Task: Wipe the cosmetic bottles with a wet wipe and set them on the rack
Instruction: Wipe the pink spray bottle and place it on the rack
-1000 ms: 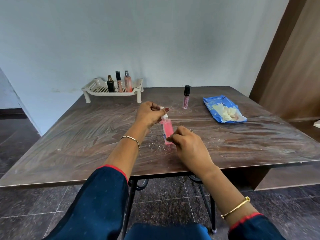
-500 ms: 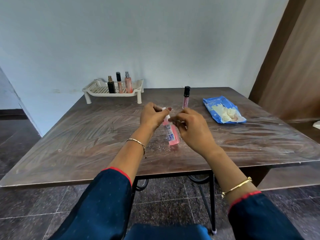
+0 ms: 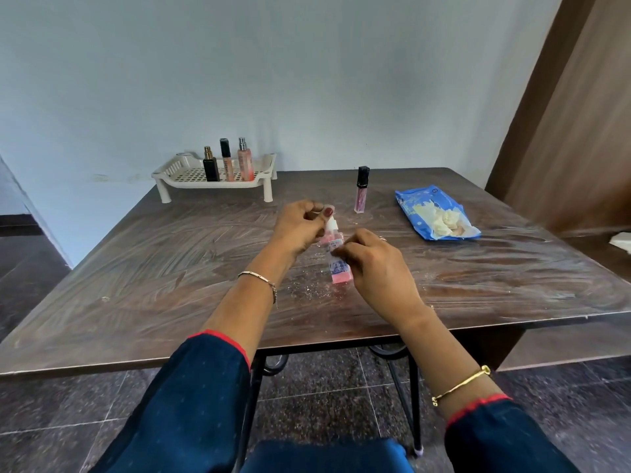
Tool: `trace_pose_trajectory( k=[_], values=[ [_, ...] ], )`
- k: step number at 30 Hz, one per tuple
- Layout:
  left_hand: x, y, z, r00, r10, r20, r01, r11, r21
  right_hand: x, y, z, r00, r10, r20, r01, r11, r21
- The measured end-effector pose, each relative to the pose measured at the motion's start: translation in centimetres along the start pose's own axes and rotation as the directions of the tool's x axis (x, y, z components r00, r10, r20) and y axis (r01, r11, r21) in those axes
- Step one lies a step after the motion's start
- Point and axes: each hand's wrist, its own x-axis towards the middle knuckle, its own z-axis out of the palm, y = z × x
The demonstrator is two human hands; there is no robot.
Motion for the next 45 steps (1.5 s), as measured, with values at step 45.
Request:
trace_pose_trajectory(
  k=[45],
  values=[
    [-0.2,1.8,1.2,0.999,-0.002,-0.042,0.003,1.000,0.017,-1.5,-3.0,0.3,1.000,0.010,0.013,-0.004,0.937,-0.350]
  ],
)
